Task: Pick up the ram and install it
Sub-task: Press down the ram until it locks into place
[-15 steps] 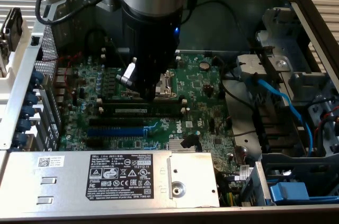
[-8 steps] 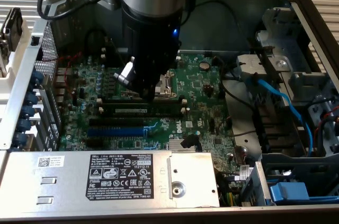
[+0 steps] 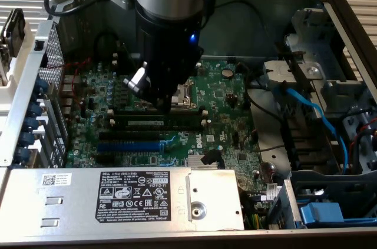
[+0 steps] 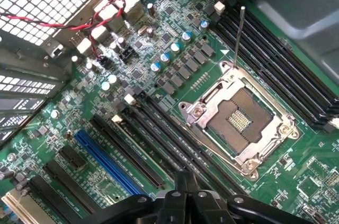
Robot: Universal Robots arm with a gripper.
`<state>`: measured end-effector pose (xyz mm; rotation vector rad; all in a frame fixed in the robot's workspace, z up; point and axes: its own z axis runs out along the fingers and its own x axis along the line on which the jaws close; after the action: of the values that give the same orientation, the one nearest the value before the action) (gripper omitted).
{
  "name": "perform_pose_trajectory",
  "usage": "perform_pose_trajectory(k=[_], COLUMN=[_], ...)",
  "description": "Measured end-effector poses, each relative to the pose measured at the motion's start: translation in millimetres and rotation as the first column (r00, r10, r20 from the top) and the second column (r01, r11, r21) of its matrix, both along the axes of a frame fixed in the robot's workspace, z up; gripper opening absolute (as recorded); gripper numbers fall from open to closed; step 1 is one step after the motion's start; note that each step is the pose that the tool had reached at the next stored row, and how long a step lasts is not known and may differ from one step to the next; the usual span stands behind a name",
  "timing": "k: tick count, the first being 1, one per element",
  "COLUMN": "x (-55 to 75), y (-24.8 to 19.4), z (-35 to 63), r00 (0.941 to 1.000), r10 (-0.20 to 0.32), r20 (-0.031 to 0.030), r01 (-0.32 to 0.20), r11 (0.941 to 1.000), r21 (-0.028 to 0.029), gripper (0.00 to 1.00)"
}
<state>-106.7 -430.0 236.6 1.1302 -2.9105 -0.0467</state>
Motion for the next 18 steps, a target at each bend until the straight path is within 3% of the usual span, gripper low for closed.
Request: perform_pose_trajectory(k=[8, 16, 18], x=[0.0, 0.0, 0.0], y=[0.0, 0.0, 0.1], z=[-0.8, -0.9, -1.0], r00=[0.9961, 0.9849, 0.9822], r10=[-0.087, -0.172, -0.186], r20=[-0.0102, -0.0217, -0.0245], r01=[0.087, 0.172, 0.186], r11=[0.9962, 0.9852, 0.9825], r21=[-0.0004, -0.0025, -0.0069], gripper=[0.10, 0.10, 0.10])
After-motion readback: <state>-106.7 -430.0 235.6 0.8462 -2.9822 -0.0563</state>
